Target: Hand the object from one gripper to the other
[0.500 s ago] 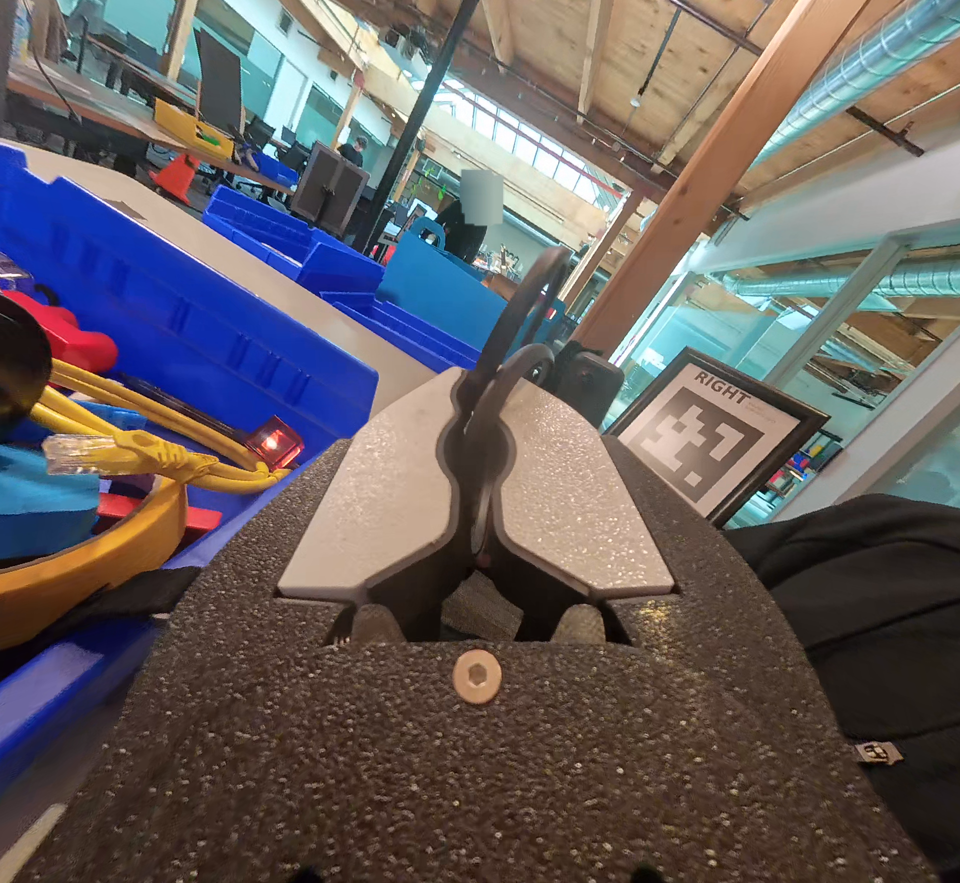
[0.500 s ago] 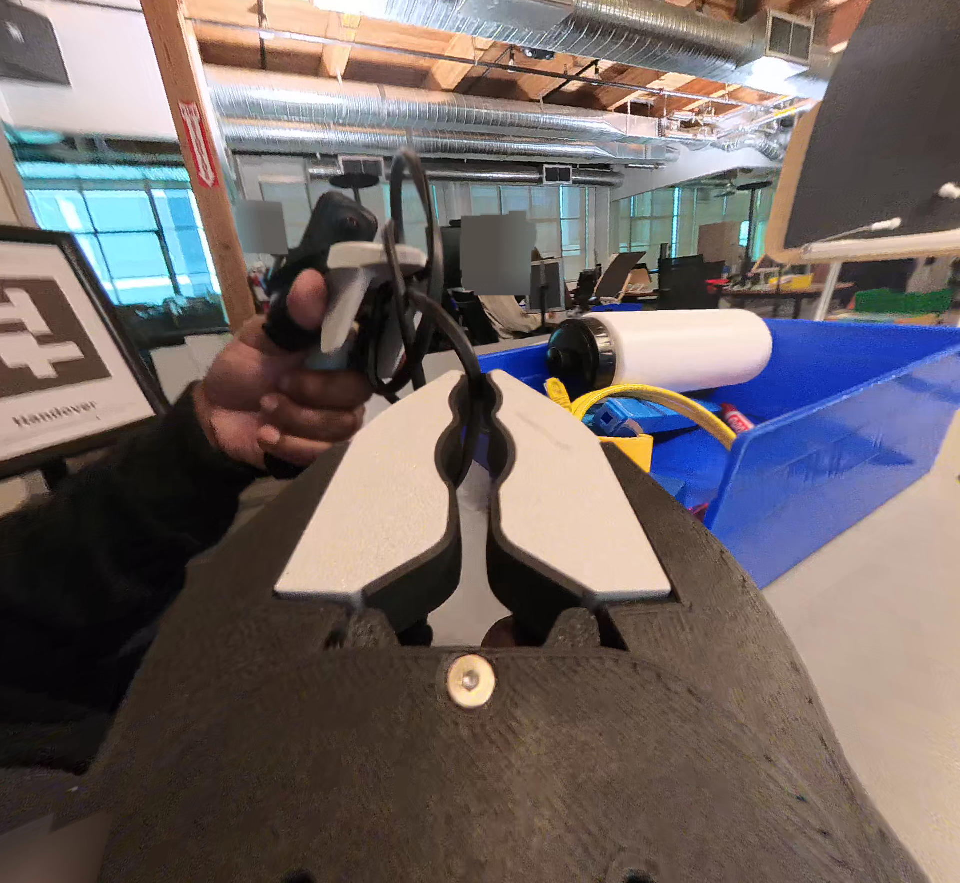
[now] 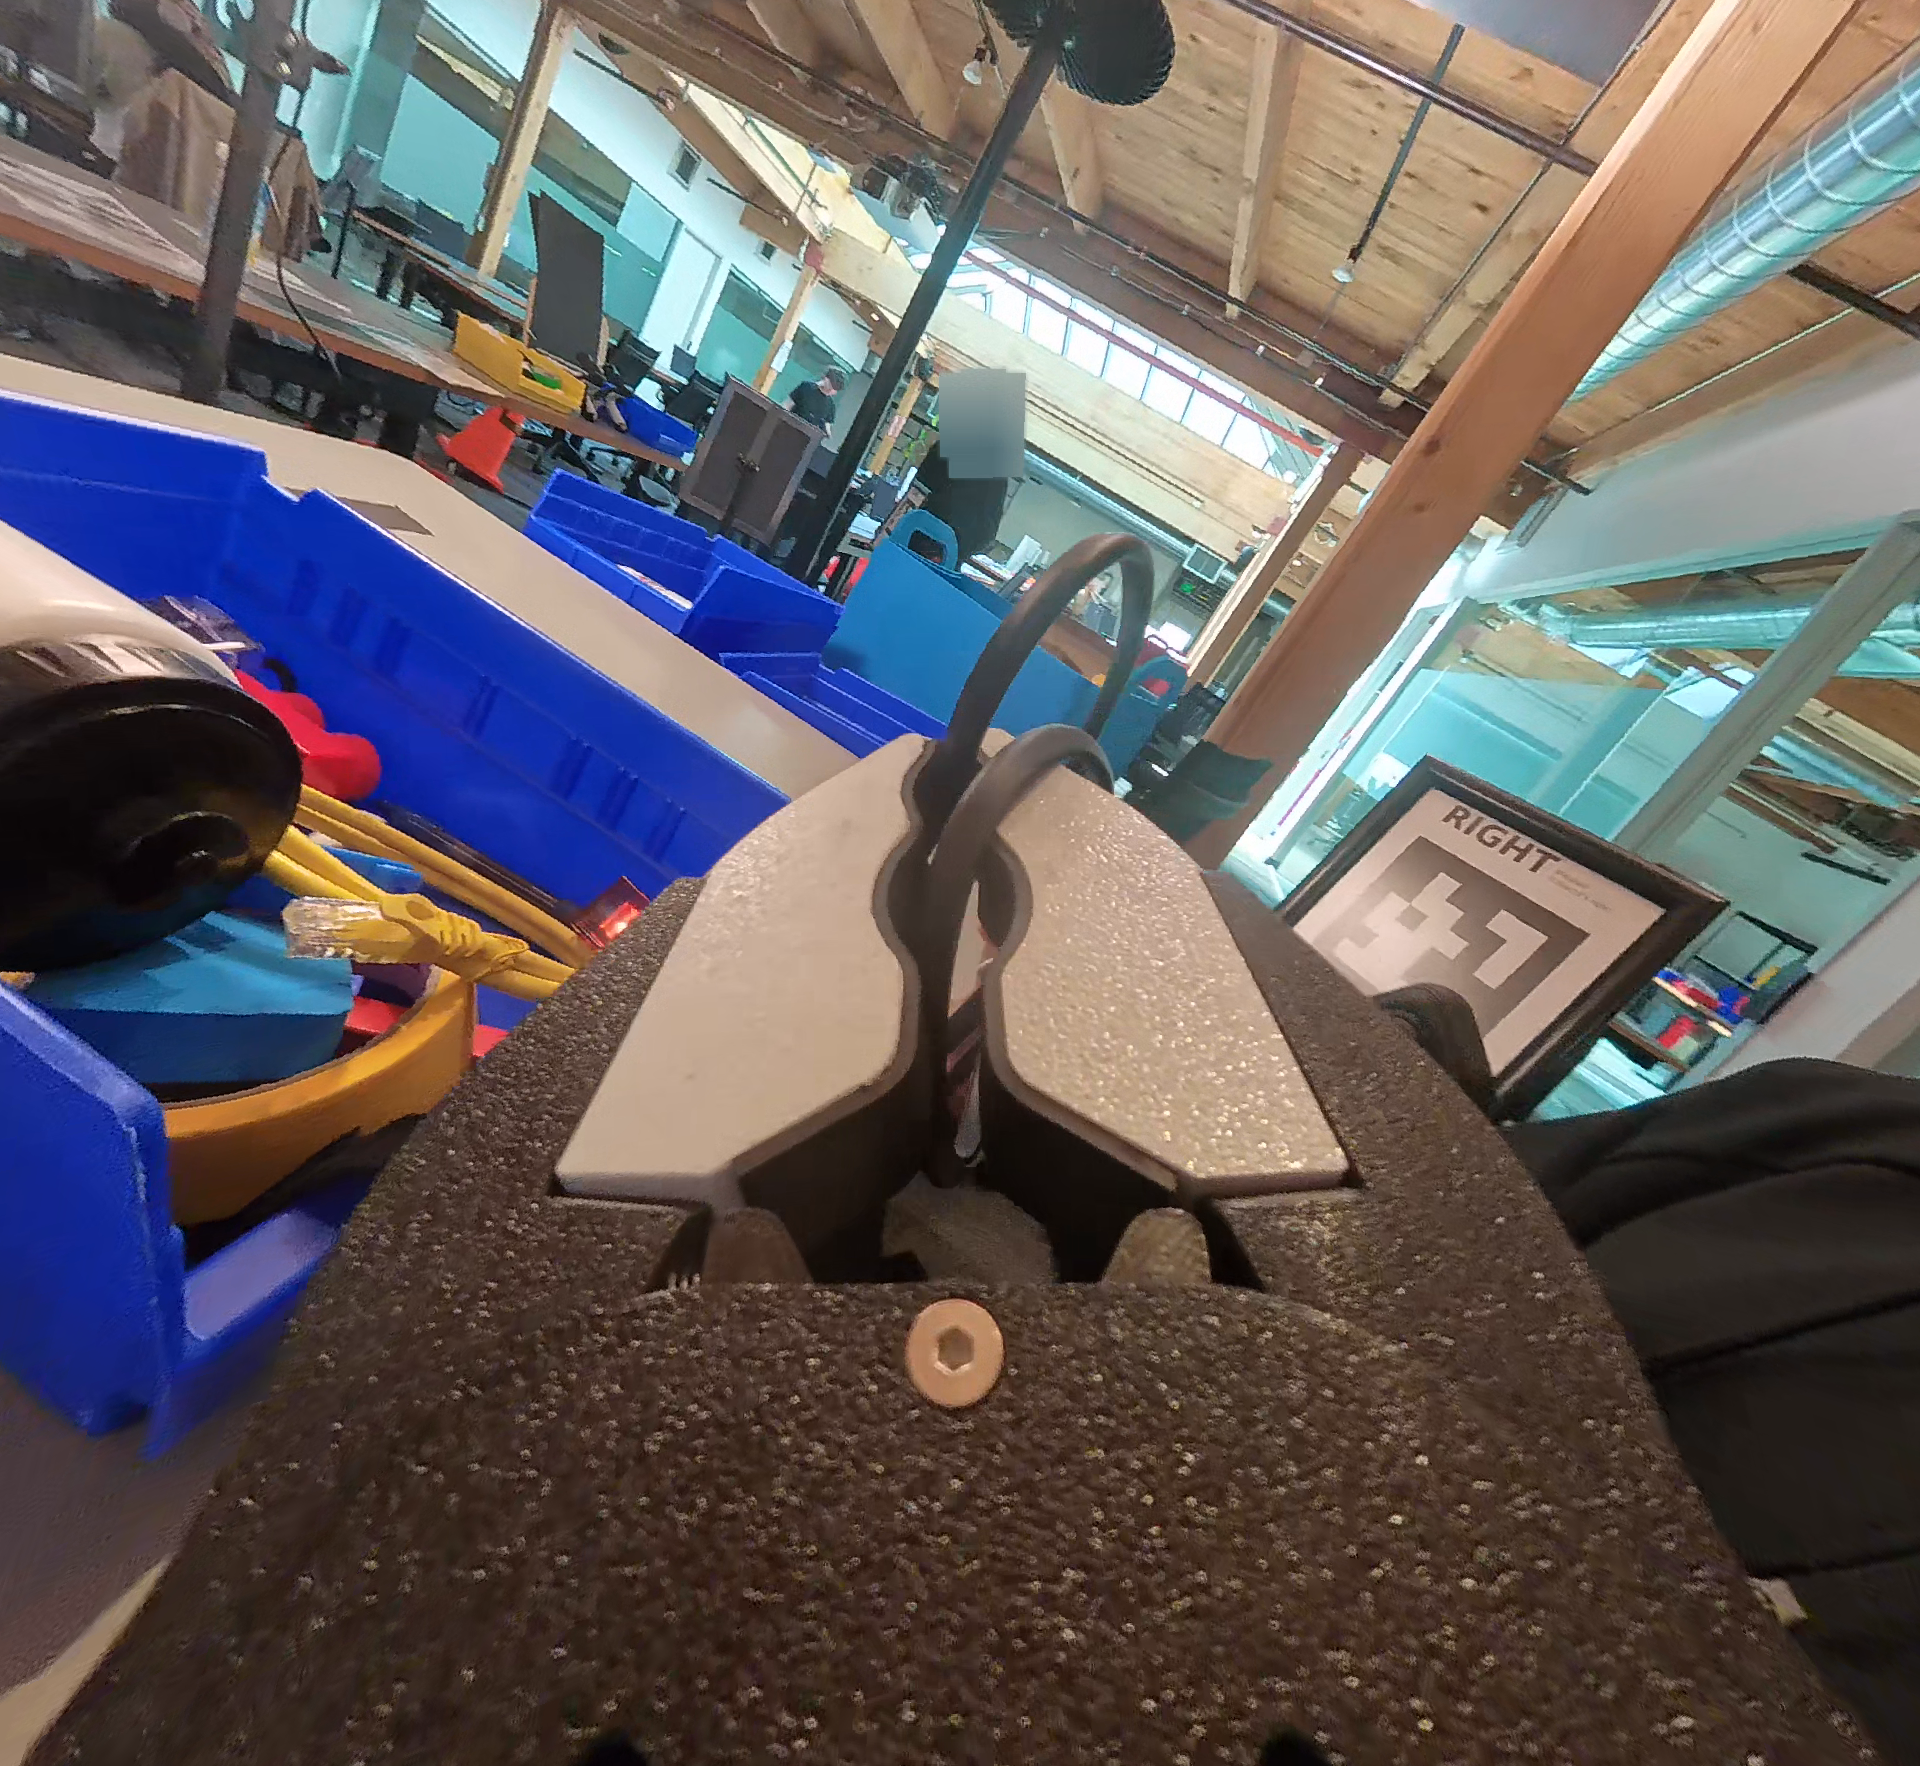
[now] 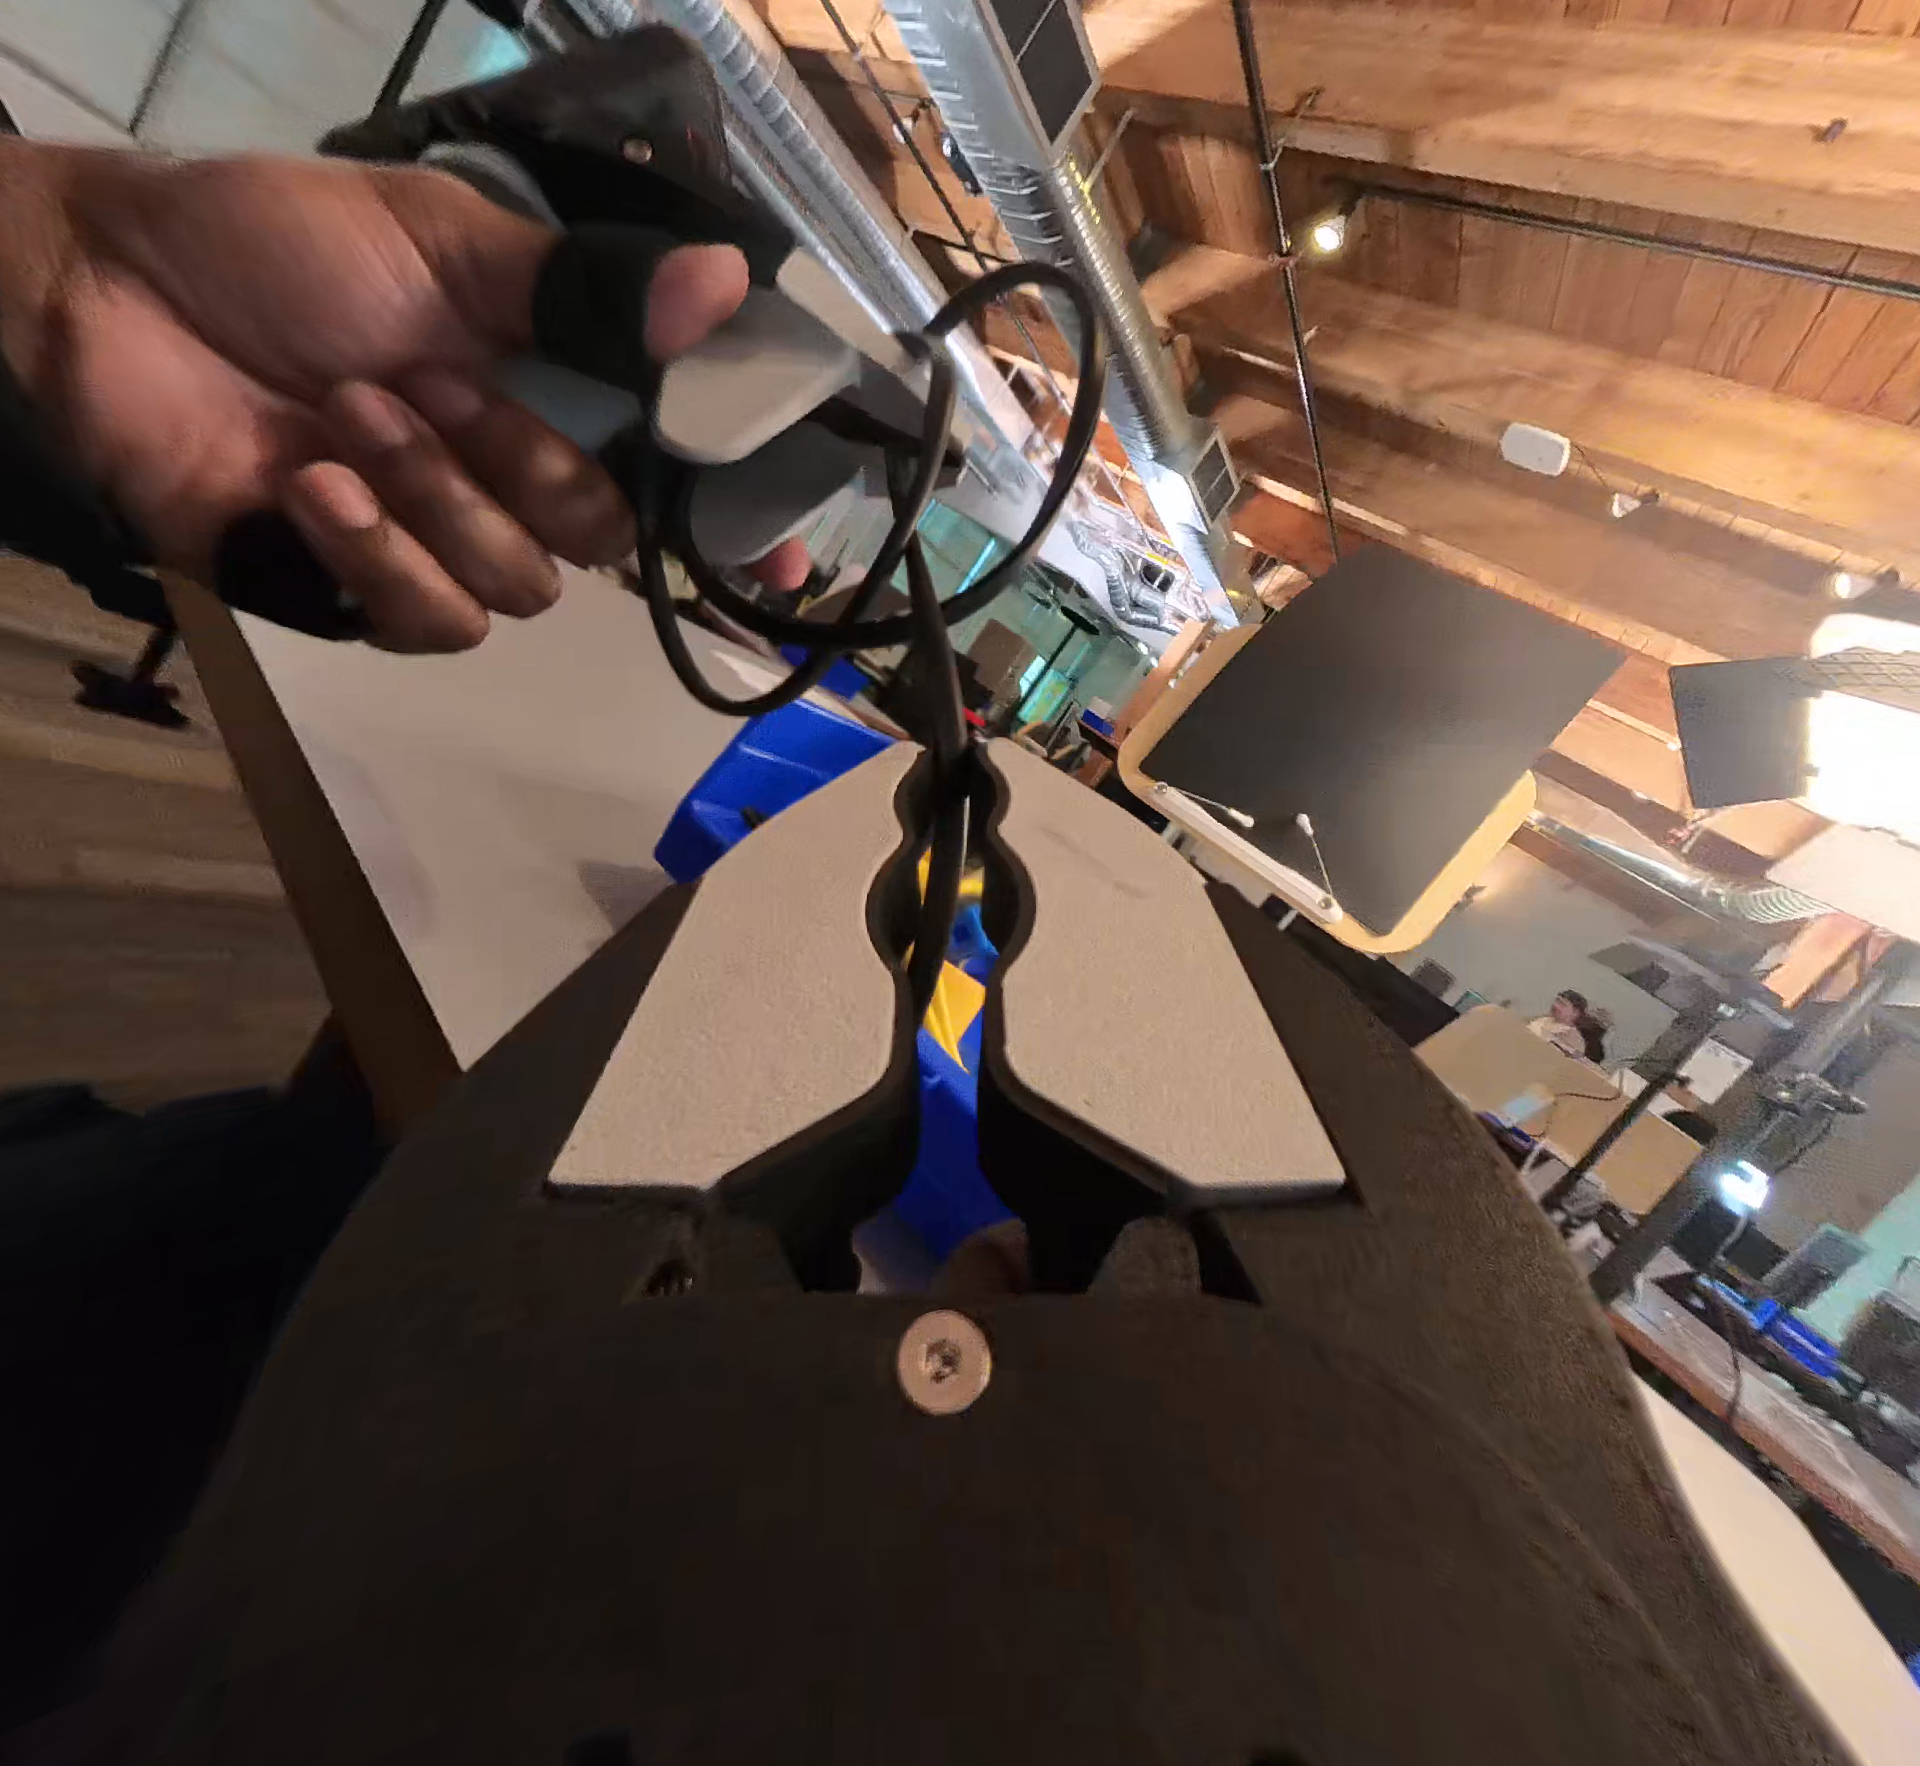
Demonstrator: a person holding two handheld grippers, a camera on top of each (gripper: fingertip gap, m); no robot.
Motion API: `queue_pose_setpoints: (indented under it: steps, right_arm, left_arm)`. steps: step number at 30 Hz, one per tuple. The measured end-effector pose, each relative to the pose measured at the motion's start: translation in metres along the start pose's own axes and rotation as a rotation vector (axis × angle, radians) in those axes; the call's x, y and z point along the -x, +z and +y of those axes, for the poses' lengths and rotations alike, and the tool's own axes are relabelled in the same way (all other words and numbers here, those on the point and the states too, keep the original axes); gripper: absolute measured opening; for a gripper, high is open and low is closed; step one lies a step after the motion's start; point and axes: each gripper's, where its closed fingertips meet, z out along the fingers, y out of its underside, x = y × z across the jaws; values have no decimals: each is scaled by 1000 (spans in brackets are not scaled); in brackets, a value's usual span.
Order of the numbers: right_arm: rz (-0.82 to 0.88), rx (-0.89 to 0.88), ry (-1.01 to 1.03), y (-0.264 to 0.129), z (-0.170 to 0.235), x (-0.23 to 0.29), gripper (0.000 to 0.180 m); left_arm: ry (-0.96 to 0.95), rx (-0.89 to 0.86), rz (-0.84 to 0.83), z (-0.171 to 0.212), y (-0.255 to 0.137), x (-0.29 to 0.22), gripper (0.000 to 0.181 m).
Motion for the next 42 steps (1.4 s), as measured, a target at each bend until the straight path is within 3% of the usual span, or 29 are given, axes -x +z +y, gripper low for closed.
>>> queue_pose_setpoints:
  steps: [5,8,16,22,28,42]
  right_arm:
    - [-39,66,85,3,10,2,11]
    - [-162,129,247,5,18,16,13]
    - [-671,219,1165,-4,2,62,29]
    - [-770,132,1594,-2,-1,49,32]
    - [-747,58,1772,0,6,29,31]
    - [-727,-61,1785,-2,5,9,33]
  left_arm:
    - [93,-75,-45,-16,-9,-2,4]
    - [156,-83,-74,-23,-17,-3,4]
    - [324,-24,24,-21,-27,-24,4]
    - [448,73,151,2,-20,-45,4]
    - [520,178,261,30,-12,-59,4]
    - [475,262,240,44,-11,-44,4]
